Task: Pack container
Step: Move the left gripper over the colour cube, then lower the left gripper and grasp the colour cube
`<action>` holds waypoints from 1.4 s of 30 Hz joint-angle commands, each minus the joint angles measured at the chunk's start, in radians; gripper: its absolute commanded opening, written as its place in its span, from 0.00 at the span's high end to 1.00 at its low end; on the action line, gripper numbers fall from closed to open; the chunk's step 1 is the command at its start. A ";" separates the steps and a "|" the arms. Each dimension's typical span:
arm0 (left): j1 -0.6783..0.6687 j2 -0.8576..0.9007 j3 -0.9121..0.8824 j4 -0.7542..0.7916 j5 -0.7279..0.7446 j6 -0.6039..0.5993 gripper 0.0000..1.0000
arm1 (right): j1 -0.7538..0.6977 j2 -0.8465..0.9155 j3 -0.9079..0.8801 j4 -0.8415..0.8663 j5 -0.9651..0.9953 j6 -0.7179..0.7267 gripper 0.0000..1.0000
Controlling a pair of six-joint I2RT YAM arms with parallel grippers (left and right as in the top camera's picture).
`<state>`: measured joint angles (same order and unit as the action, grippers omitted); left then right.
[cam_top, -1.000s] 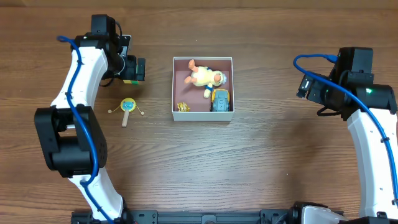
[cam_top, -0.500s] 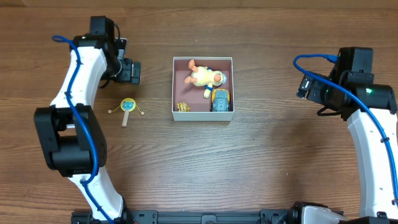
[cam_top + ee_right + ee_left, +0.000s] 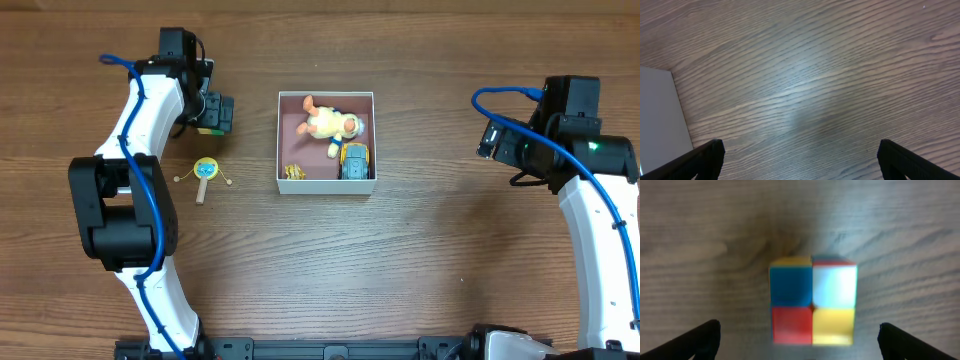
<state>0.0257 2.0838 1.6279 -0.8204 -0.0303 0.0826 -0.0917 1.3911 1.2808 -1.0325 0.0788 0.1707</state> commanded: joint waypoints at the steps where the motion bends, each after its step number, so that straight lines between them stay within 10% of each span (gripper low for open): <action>1: -0.001 0.006 0.024 0.022 0.072 0.042 0.00 | -0.004 -0.022 0.000 0.007 0.010 -0.004 0.00; 33: 0.000 0.097 0.024 0.094 0.042 -0.109 0.00 | -0.004 -0.022 0.000 0.007 0.010 -0.004 0.00; 42: 0.000 0.097 0.024 0.095 0.042 -0.109 0.26 | -0.004 -0.022 0.000 0.007 0.010 -0.004 0.00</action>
<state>0.0257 2.1696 1.6314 -0.7284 0.0185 -0.0242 -0.0921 1.3911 1.2808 -1.0321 0.0792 0.1703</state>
